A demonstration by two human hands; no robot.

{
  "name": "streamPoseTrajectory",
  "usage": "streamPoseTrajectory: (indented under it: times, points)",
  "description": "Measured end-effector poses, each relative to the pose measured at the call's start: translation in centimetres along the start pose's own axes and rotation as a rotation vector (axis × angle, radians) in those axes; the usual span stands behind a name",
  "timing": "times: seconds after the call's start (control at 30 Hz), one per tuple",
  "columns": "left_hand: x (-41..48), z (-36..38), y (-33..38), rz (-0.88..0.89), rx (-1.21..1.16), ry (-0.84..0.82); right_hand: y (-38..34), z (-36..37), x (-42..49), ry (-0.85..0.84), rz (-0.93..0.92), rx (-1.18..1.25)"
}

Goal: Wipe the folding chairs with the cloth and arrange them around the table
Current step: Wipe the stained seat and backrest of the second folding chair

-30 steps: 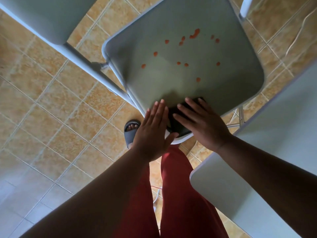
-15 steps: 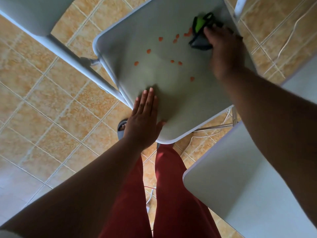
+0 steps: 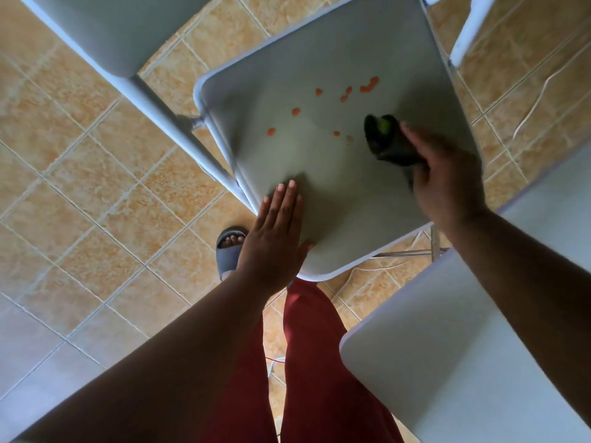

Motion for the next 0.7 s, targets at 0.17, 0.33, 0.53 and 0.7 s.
streamPoseTrajectory:
  times: [0.17, 0.33, 0.53, 0.7]
  points:
    - [0.0, 0.1, -0.2, 0.002, -0.008, -0.009, 1.0, 2.1, 9.5, 0.167, 0.238, -0.053]
    - [0.1, 0.0, -0.2, 0.002, -0.015, 0.012, -6.4, 9.9, 7.0, 0.045, 0.067, -0.265]
    - [0.0, -0.1, -0.3, -0.027, -0.044, -0.008, -10.2, 10.6, 1.2, -0.212, -0.23, 0.012]
    - [0.0, -0.1, -0.3, -0.015, -0.039, -0.039, -7.0, 4.7, 9.1, 0.066, -0.131, 0.03]
Point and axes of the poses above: each hand's wrist, its own x-axis towards the middle knuckle, its own z-axis out of the palm, y = z × x, the point moved 6 cm from there along x, towards the middle knuckle, and after that the axes turned 13 degrees about x, right-handed, at the moved point
